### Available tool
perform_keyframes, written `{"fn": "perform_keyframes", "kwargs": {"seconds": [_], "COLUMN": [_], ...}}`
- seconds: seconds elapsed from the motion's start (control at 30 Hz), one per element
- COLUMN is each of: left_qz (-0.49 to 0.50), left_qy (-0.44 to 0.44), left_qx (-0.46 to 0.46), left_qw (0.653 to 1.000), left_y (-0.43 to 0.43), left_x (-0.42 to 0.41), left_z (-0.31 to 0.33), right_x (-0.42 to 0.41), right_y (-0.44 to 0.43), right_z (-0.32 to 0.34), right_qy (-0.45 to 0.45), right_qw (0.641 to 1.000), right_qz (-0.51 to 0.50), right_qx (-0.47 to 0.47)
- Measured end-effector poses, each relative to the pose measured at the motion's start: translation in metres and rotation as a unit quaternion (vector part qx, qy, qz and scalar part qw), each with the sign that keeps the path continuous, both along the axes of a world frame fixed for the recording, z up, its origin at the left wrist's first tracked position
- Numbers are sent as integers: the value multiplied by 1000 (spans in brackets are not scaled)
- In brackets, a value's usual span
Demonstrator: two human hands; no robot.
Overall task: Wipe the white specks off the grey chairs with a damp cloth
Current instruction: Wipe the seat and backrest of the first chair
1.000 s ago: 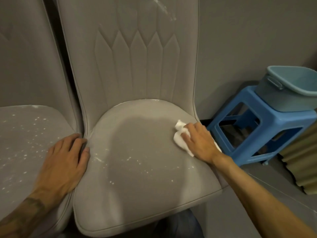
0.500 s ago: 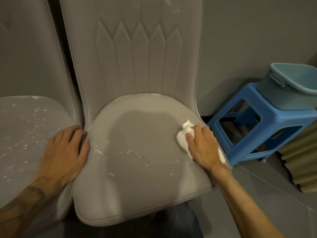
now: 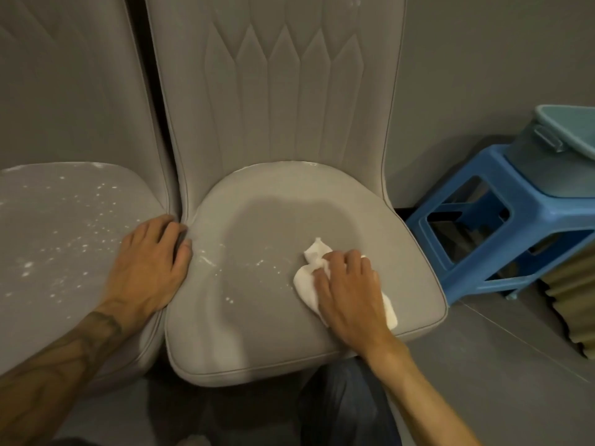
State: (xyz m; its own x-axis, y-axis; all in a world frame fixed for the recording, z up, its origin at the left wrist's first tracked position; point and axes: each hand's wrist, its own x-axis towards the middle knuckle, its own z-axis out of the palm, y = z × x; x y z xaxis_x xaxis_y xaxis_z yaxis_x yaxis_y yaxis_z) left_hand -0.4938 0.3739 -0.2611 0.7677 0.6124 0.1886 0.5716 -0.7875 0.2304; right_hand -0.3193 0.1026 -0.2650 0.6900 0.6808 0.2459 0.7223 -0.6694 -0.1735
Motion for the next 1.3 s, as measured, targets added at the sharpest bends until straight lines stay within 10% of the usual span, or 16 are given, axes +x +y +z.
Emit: {"fn": "perform_keyframes", "kwargs": {"seconds": [0.63,1.3], "left_qz": [-10,-6], "left_qy": [1,43], "left_qx": [1,2], "left_qw": [1000,999], "left_y": [-3,-16], "left_x": [-2,-43], "left_z": [1,2], "right_x": [-5,3], "right_y": [0,70], "right_z": [9,1], "right_qy": [32,19], "right_qw": [993,996], "right_qz": [-116,92], "right_qx": [19,-13]}}
